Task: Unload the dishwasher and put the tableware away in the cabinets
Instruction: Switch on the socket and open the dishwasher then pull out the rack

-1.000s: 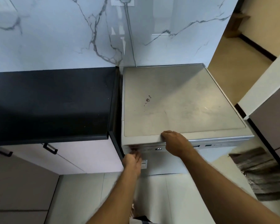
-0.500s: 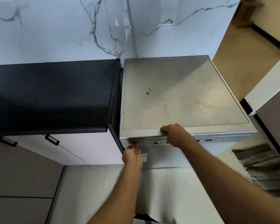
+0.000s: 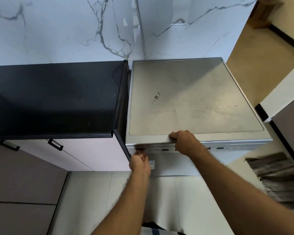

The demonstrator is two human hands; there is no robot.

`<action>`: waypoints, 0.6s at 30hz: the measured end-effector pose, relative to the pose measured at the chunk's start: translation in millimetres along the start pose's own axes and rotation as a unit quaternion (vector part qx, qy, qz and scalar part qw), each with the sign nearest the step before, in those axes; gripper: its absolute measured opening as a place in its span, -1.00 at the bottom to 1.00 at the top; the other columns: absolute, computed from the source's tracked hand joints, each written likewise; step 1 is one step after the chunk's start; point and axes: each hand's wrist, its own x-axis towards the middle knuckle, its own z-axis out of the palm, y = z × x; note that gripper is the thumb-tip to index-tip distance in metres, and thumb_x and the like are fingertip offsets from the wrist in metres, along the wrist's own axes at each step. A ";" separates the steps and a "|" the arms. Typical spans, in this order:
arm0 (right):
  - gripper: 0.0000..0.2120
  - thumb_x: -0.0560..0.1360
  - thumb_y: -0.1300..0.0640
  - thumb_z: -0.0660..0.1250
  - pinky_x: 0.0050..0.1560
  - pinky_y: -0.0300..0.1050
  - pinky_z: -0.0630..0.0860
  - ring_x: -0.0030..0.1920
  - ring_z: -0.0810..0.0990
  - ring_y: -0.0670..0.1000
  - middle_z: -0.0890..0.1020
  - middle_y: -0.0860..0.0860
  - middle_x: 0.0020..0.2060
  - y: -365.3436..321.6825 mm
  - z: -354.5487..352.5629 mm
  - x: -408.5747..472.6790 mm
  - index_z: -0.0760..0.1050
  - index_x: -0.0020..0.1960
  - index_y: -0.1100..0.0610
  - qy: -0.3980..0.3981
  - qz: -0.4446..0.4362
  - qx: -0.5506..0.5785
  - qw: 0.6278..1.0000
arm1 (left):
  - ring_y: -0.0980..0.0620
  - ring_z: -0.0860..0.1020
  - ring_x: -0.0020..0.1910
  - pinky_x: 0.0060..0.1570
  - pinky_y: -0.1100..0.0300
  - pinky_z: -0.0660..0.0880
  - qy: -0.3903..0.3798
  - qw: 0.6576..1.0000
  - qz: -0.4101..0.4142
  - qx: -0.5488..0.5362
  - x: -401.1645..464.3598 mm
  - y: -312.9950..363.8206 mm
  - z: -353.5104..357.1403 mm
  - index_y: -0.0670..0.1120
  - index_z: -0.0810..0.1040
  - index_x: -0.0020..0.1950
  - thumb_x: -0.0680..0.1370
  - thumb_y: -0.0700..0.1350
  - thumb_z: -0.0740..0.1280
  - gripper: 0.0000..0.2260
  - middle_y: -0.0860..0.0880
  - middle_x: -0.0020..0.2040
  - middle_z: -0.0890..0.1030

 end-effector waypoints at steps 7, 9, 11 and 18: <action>-0.62 0.41 0.36 0.22 -0.03 -0.03 0.51 0.01 0.56 0.18 0.64 0.13 -0.01 0.1 2.2 -5.0 0.56 0.17 0.12 -0.005 -0.005 0.010 1.000 | -0.14 0.60 0.05 0.32 -0.03 0.45 0.006 0.999 -0.004 0.036 -7.3 4.4 4.6 -0.32 0.49 0.19 0.55 -0.44 0.04 -0.69 -0.23 -0.06 0.62; -0.62 0.41 0.36 0.20 0.00 0.00 0.53 0.02 0.56 0.18 0.63 0.12 0.00 0.5 3.2 -6.5 0.55 0.15 0.12 -0.003 -0.010 0.014 1.000 | -0.11 0.59 0.02 0.33 -0.02 0.42 0.000 0.999 -0.002 0.040 -14.7 4.7 5.8 -0.31 0.50 0.06 0.56 -0.44 0.06 -0.76 -0.21 -0.14 0.61; -0.65 0.41 0.35 0.18 0.01 0.00 0.50 0.05 0.55 0.17 0.61 0.10 0.02 0.3 2.3 -9.5 0.53 0.13 0.14 -0.003 -0.026 0.011 1.000 | -0.09 0.58 -0.03 0.35 -0.02 0.40 -0.014 0.999 -0.001 0.031 -21.8 5.0 6.9 -0.29 0.47 -0.07 0.55 -0.45 0.07 -0.79 -0.20 -0.17 0.59; -0.59 0.42 0.36 0.22 0.23 -0.01 0.46 0.27 0.48 0.13 0.54 0.09 0.23 1.0 -9.2 -25.1 0.48 0.25 0.20 -0.008 -0.057 0.005 0.998 | -0.06 0.51 -0.11 0.42 -0.05 0.34 -0.068 0.997 0.040 0.027 -47.3 9.6 16.0 -0.35 0.46 -0.02 0.56 -0.47 0.04 -0.79 -0.16 -0.24 0.46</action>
